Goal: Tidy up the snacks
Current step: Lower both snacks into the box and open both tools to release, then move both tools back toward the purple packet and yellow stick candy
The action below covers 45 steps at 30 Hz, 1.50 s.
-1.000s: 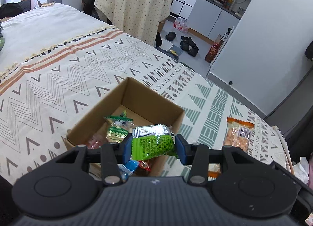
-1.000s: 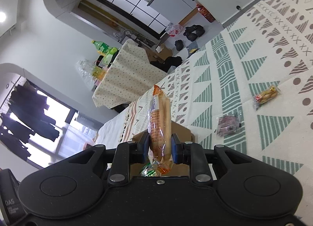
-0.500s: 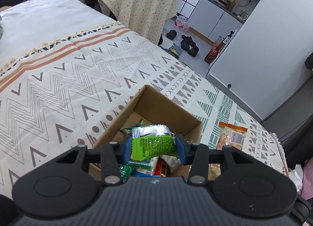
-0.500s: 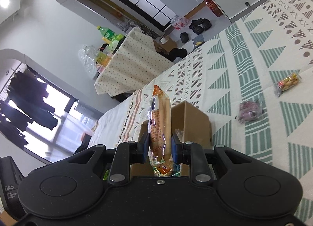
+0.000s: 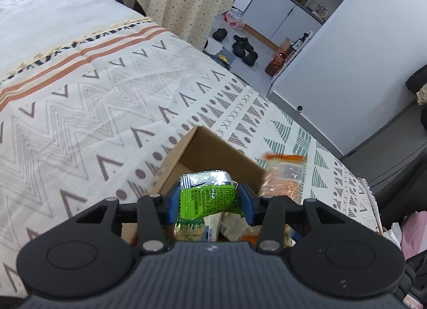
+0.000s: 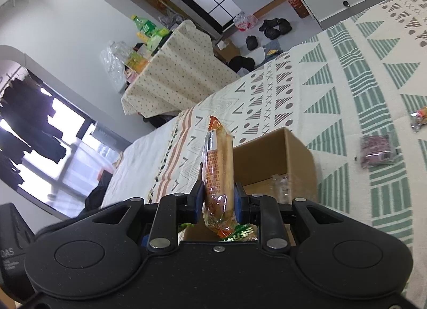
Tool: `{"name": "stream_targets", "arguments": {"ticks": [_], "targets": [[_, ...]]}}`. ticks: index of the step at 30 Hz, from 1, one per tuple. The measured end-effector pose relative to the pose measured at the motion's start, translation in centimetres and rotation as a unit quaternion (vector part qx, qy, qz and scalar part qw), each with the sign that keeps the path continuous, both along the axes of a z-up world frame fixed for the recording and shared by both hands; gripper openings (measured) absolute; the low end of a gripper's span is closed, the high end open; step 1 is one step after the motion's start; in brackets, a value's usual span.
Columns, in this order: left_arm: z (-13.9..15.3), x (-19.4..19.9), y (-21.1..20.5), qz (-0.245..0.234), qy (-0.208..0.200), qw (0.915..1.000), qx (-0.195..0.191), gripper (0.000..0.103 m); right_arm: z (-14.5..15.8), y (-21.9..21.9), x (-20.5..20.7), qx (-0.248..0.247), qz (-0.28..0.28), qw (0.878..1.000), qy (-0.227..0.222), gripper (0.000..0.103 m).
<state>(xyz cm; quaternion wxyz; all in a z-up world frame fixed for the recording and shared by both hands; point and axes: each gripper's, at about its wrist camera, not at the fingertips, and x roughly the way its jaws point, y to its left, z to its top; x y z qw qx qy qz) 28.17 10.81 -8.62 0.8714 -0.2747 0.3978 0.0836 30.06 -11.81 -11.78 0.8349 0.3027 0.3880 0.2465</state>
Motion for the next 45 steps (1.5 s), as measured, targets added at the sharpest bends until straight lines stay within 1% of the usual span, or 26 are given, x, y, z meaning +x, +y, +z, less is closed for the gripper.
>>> {"name": "stream_targets", "arguments": {"ticks": [1, 2, 3, 4, 6, 8, 10, 11, 12, 13, 15, 16, 19, 23, 27, 28, 30, 32, 34, 36, 38, 40, 41, 42, 45], "targets": [[0.0, 0.2, 0.1, -0.002, 0.0, 1.0, 0.0, 0.045, 0.1, 0.3, 0.1, -0.003, 0.0, 1.0, -0.001, 0.028], [0.1, 0.5, 0.2, -0.002, 0.001, 1.0, 0.001, 0.045, 0.3, 0.4, 0.2, -0.007, -0.004, 1.0, -0.001, 0.033], [0.1, 0.8, 0.2, -0.004, 0.002, 1.0, 0.002, 0.045, 0.5, 0.5, 0.4, -0.01, -0.009, 1.0, 0.002, 0.045], [0.0, 1.0, 0.2, -0.005, 0.002, 1.0, 0.0, 0.045, 0.7, 0.5, 0.5, -0.016, -0.017, 1.0, 0.005, 0.049], [0.1, 1.6, -0.1, -0.013, -0.008, 0.9999, 0.0, 0.046, 1.0, 0.3, 0.6, -0.035, -0.04, 0.998, 0.017, 0.05], [0.2, 2.3, -0.7, -0.021, -0.023, 0.9993, 0.018, 0.046, 1.4, -0.2, 0.7, -0.038, -0.053, 0.997, 0.035, 0.05], [0.3, 2.8, -1.1, -0.028, -0.024, 0.999, 0.025, 0.054, 2.4, -0.7, 0.2, -0.046, -0.058, 0.997, 0.037, 0.051], [0.4, 2.9, -1.2, -0.028, -0.02, 0.9992, 0.022, 0.059, 3.0, -1.0, -0.1, -0.045, -0.061, 0.997, 0.032, 0.053], [0.5, 2.8, -1.3, -0.029, -0.018, 0.9992, 0.02, 0.068, 3.6, -1.2, -0.5, -0.04, -0.064, 0.997, 0.025, 0.057], [0.7, 2.7, -1.4, -0.031, -0.019, 0.9992, 0.019, 0.071, 4.1, -1.5, -0.8, -0.037, -0.068, 0.997, 0.021, 0.058], [1.6, 1.9, -1.8, -0.037, -0.028, 0.9986, 0.025, 0.073, 4.9, -1.9, -1.5, -0.034, -0.074, 0.997, 0.014, 0.059], [2.1, 1.5, -1.9, -0.04, -0.031, 0.9983, 0.029, 0.076, 5.2, -2.0, -1.7, -0.035, -0.078, 0.996, 0.015, 0.059], [3.8, 0.4, -1.9, -0.036, -0.031, 0.9982, 0.037, 0.081, 6.2, -2.0, -2.8, -0.056, -0.087, 0.994, 0.018, 0.059], [5.8, -1.1, -1.7, -0.031, -0.027, 0.9986, 0.033, 0.086, 7.1, -2.2, -3.8, -0.063, -0.098, 0.993, 0.036, 0.061], [7.7, -3.1, -2.0, -0.033, -0.041, 0.9979, 0.039, 0.091, 8.3, -2.5, -5.0, -0.075, -0.11, 0.991, 0.031, 0.068], [8.1, -3.5, -2.0, -0.034, -0.044, 0.9977, 0.039, 0.094, 8.6, -2.7, -5.4, -0.077, -0.114, 0.99, 0.029, 0.069], [8.8, -4.4, -2.2, -0.033, -0.043, 0.9975, 0.046, 0.096, 9.1, -3.3, -6.3, -0.078, -0.121, 0.989, 0.026, 0.078], [9.4, -5.2, -2.4, -0.039, -0.048, 0.997, 0.047, 0.098, 9.5, -3.7, -6.8, -0.08, -0.123, 0.989, 0.017, 0.08], [10.0, -5.8, -2.6, -0.042, -0.052, 0.9966, 0.049, 0.103, 9.8, -4.3, -7.3, -0.078, -0.119, 0.99, 0.008, 0.081], [10.4, -6.3, -2.9, -0.045, -0.06, 0.9961, 0.048, 0.103, 9.7, -4.9, -7.5, -0.07, -0.109, 0.992, 0.0, 0.086], [10.8, -6.7, -3.5, -0.058, -0.064, 0.9951, 0.048, 0.103, 9.7, -5.4, -7.7, -0.066, -0.102, 0.992, -0.015, 0.087], [11.1, -7.1, -4.1, -0.065, -0.068, 0.9943, 0.052, 0.103, 9.8, -6.1, -7.9, -0.056, -0.095, 0.993, -0.043, 0.09], [11.2, -7.2, -4.3, -0.065, -0.069, 0.9941, 0.052, 0.103, 9.8, -6.6, -8.0, -0.053, -0.098, 0.992, -0.056, 0.093], [11.2, -7.3, -4.6, -0.065, -0.071, 0.9941, 0.051, 0.103, 9.8, -7.1, -8.0, -0.054, -0.102, 0.992, -0.059, 0.096], [11.1, -7.3, -5.4, -0.062, -0.071, 0.9945, 0.045, 0.103, 9.4, -8.8, -7.8, -0.049, -0.104, 0.992, -0.058, 0.097]]}}
